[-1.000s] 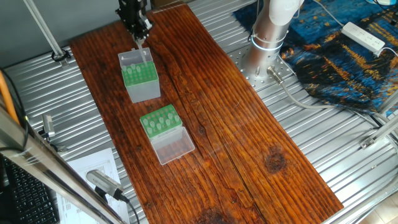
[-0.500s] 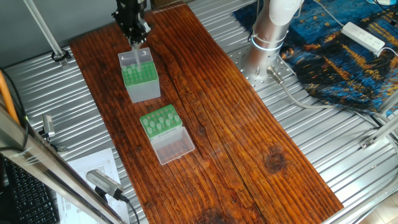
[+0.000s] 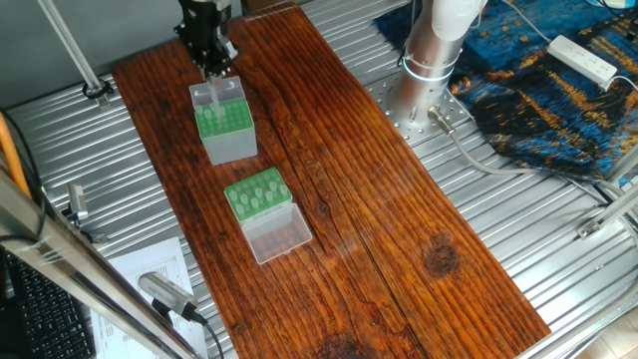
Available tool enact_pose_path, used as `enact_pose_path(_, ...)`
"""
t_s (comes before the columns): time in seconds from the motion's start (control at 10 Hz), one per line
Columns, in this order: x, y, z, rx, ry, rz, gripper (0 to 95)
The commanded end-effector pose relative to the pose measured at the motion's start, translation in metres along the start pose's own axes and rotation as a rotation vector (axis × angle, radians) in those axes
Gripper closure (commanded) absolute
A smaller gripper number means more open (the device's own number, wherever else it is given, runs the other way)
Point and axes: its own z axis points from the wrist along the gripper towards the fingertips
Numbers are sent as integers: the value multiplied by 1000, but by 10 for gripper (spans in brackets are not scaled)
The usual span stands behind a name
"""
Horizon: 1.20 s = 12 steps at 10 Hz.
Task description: Transfer all large pipette tips from one holder to another
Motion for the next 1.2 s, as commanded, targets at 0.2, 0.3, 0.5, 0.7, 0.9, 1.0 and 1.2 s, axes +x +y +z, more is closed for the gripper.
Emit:
enact_pose_path(0.2, -16, 12, 3, -6, -25, 44, 950)
enact_pose_path(0.3, -21, 21, 3, -24, -49, 48, 950)
enact_pose_path(0.5, -29, 35, 4, -34, -71, 43, 950)
enact_pose_path(0.7, -40, 50, 6, -38, -78, 53, 950)
enact_pose_path(0.9, -49, 58, 13, -36, -75, 63, 950)
enact_pose_path(1.0, -55, 62, 18, -38, -75, 73, 950)
enact_pose_path(1.2, -63, 70, 25, -41, -61, 78, 950)
